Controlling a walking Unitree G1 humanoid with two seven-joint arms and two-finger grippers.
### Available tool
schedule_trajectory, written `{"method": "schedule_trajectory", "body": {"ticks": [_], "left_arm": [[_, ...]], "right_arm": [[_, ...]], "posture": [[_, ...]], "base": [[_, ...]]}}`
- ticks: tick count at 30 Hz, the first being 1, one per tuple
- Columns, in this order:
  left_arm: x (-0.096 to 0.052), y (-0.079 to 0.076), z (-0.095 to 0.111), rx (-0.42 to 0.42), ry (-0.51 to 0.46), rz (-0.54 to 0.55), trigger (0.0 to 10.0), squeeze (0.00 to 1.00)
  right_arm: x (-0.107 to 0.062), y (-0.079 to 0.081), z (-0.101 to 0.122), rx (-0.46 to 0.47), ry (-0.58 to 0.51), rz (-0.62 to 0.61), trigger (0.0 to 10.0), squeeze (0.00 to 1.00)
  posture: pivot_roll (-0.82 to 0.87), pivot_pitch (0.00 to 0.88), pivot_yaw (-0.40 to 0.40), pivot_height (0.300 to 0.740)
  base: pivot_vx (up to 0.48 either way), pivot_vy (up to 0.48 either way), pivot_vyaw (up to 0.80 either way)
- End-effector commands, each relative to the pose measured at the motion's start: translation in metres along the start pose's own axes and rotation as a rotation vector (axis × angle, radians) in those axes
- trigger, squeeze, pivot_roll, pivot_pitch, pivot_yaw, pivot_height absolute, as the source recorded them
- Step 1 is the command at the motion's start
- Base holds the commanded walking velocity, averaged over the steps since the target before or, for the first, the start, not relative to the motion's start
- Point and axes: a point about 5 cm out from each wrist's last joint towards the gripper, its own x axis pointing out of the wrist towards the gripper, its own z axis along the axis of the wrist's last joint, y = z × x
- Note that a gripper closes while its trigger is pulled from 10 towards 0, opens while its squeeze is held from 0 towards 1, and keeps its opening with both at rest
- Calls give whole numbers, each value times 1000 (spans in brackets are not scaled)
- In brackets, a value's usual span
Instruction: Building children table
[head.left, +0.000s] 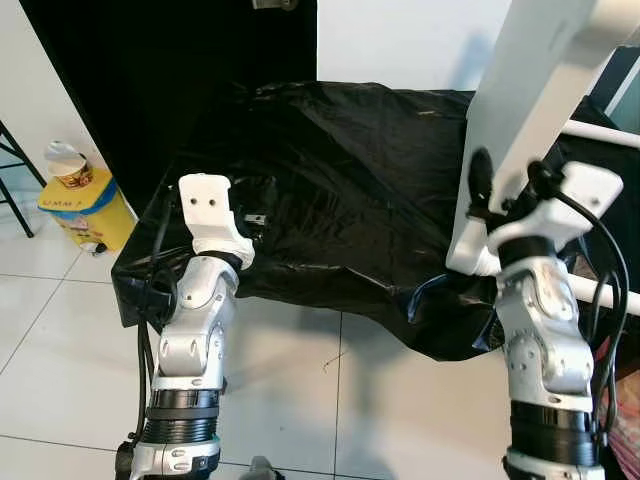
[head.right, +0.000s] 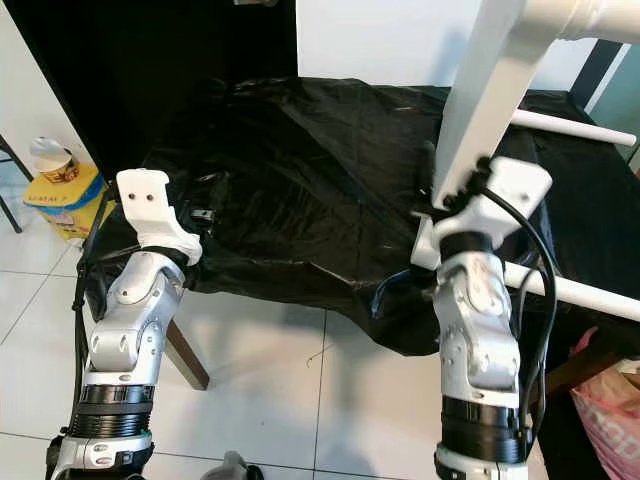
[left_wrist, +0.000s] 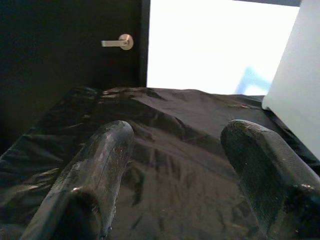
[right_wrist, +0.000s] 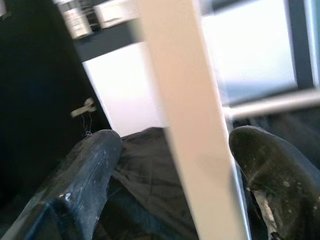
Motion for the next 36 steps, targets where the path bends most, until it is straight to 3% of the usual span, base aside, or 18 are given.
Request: {"method": "schedule_trajectory", "body": {"ticks": [1,3,5,6,8,13,17,18,19,20,22,24,26,27,29,32,33,36], "left_arm": [[-3,-1,-1,6,16,-6,10000,0],[-4,-1,-2,7,21,-6,10000,0],[-6,0,-3,8,30,-1,10000,0],[-6,0,-3,8,30,-1,10000,0],[-7,1,-3,9,35,3,10000,0],[-8,1,-3,11,38,5,10000,0],[-8,1,-2,12,40,6,10000,0],[-9,1,-2,13,40,9,10000,0],[-9,1,-2,13,40,9,10000,0],[-9,1,-1,14,40,10,10000,0],[-10,1,-1,11,40,12,10000,0],[-10,1,-1,10,40,13,10000,0],[-10,0,-1,6,35,11,10000,0],[-10,0,-1,6,35,11,10000,0],[-9,-2,-1,2,31,9,10000,0],[-9,-2,-1,0,30,9,10000,0],[-8,-3,-1,-2,30,10,10000,0],[-9,-3,-2,-4,30,11,10000,0]], "right_arm": [[-5,-13,-15,85,71,-78,10000,0],[-8,-20,-24,154,118,-125,10000,0],[-10,-23,-37,296,177,-170,10000,0],[-10,-23,-37,296,177,-170,10000,0],[-11,-26,-51,424,229,-209,10000,0],[-15,-20,-77,665,347,-230,10000,0],[-18,-17,-82,726,375,-226,10000,0],[-17,-14,-77,582,356,-156,10000,0],[-17,-14,-77,582,356,-156,10000,0],[-13,-9,-61,327,280,-49,10000,0],[-7,0,-39,73,166,46,10000,0],[-5,3,-32,12,130,73,10000,0],[1,17,-11,-159,24,174,10000,0],[1,17,-11,-159,24,174,10000,0],[5,34,8,-331,-82,300,10000,0],[6,41,16,-419,-134,359,10000,0],[8,52,25,-547,-216,445,10000,0],[8,58,29,-625,-264,487,10000,0]], "posture": [[28,45,12,740],[29,47,13,740],[39,60,16,740],[39,60,16,740],[43,66,17,740],[52,72,16,740],[52,72,16,740],[57,75,15,740],[57,75,15,740],[57,75,15,740],[50,78,12,740],[50,78,12,740],[43,78,5,740],[43,78,5,740],[39,77,0,740],[38,76,0,740],[37,73,-3,740],[36,70,-6,740]], "base": [[0,0,0],[0,0,0],[0,0,0],[0,0,0],[0,0,0],[0,0,0],[0,0,0],[0,0,0],[0,0,0],[0,0,0],[0,0,0],[0,0,0],[0,0,0],[0,0,0],[0,0,0],[0,0,0],[0,0,0],[0,0,0]]}}
